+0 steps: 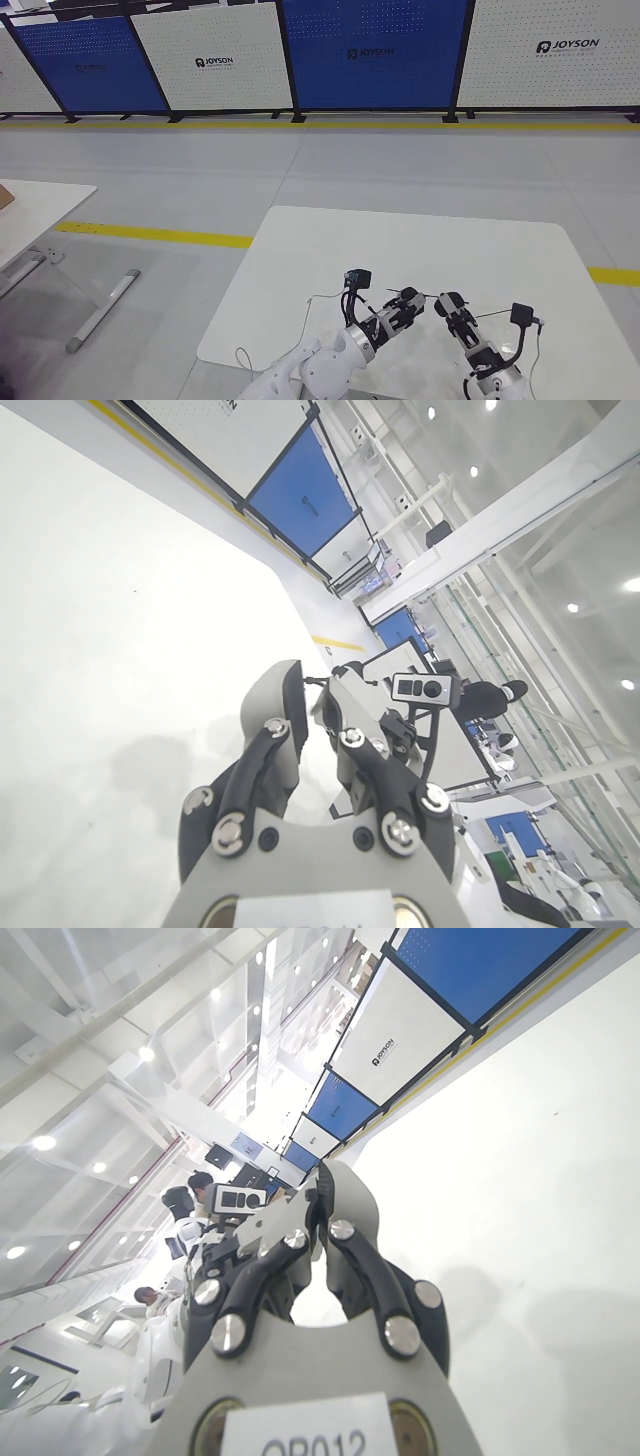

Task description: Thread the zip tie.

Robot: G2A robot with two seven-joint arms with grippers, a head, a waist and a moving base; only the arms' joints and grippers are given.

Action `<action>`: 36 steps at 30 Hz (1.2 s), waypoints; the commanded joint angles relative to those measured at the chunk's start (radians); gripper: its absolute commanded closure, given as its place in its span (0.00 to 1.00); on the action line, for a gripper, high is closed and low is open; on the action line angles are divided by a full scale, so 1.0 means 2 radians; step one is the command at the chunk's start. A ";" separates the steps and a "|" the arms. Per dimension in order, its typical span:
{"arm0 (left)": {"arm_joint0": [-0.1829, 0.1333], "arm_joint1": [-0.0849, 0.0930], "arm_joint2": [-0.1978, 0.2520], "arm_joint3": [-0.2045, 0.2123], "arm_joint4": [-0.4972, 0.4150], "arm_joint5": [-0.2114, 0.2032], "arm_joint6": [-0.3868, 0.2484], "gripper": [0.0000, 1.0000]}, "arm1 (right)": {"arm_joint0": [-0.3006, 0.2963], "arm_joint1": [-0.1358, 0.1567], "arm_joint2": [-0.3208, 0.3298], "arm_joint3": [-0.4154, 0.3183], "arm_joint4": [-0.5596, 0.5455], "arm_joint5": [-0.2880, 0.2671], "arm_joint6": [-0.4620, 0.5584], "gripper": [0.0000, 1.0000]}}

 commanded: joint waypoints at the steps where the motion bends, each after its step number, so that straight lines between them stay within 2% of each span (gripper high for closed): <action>1: 0.001 0.000 -0.001 0.000 -0.002 -0.002 0.004 0.49 | 0.000 0.000 -0.001 0.002 -0.003 0.000 -0.004 1.00; 5: 0.005 0.001 -0.007 -0.004 -0.002 -0.006 0.009 0.59 | 0.000 -0.001 -0.001 0.005 -0.006 0.000 -0.011 1.00; 13: 0.011 0.002 -0.019 -0.007 -0.009 -0.011 0.015 0.69 | 0.000 -0.002 0.001 0.007 -0.007 0.000 -0.014 1.00; 14: 0.011 0.002 -0.020 -0.008 -0.009 -0.011 0.015 0.74 | 0.000 -0.002 0.001 0.007 -0.008 0.000 -0.014 1.00; 16: 0.012 0.002 -0.020 -0.008 -0.009 -0.011 0.015 0.78 | 0.000 -0.002 0.001 0.007 -0.010 0.000 -0.014 1.00; 22: 0.013 0.002 -0.021 -0.008 -0.009 -0.011 0.017 0.83 | -0.002 -0.002 0.000 0.005 -0.018 0.000 -0.017 1.00; 28: 0.013 0.002 -0.020 -0.008 -0.007 -0.014 0.015 0.99 | -0.003 -0.002 -0.001 0.004 -0.019 0.000 -0.019 1.00; 36: 0.014 0.001 -0.019 -0.009 -0.007 -0.015 0.014 1.00 | -0.002 -0.002 -0.002 0.003 -0.020 0.000 -0.018 1.00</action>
